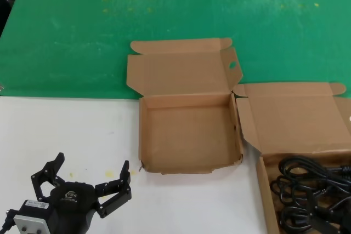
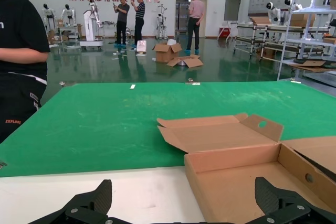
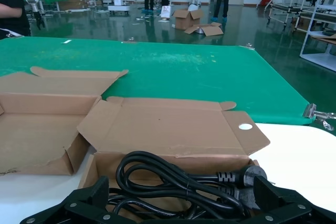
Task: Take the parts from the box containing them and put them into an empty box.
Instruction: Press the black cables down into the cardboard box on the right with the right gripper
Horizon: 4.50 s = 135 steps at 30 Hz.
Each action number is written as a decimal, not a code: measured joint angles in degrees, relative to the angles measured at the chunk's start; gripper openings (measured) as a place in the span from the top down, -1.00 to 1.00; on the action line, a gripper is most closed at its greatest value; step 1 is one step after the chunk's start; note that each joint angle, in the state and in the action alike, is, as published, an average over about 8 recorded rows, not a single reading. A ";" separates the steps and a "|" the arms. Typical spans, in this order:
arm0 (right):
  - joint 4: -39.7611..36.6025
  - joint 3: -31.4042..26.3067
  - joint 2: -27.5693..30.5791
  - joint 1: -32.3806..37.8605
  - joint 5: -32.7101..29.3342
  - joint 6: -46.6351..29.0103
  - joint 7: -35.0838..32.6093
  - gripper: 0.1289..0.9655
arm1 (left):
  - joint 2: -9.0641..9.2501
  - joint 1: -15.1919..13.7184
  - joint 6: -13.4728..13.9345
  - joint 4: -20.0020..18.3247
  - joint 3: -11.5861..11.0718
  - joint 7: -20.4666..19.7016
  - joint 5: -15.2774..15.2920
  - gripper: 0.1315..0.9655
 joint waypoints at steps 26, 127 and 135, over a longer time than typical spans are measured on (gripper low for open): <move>0.00 0.00 0.00 0.00 0.00 0.00 0.00 -1.00 | 0.00 0.00 0.00 0.00 0.00 0.00 0.00 -0.27; -20.26 -46.87 30.54 60.71 -38.04 -49.76 13.20 -0.85 | 0.00 0.00 0.00 0.00 0.00 -0.02 0.02 0.99; -21.38 -40.73 28.26 58.97 -40.97 -52.18 11.90 -0.60 | 0.00 0.00 0.00 0.00 0.00 -0.02 0.02 1.00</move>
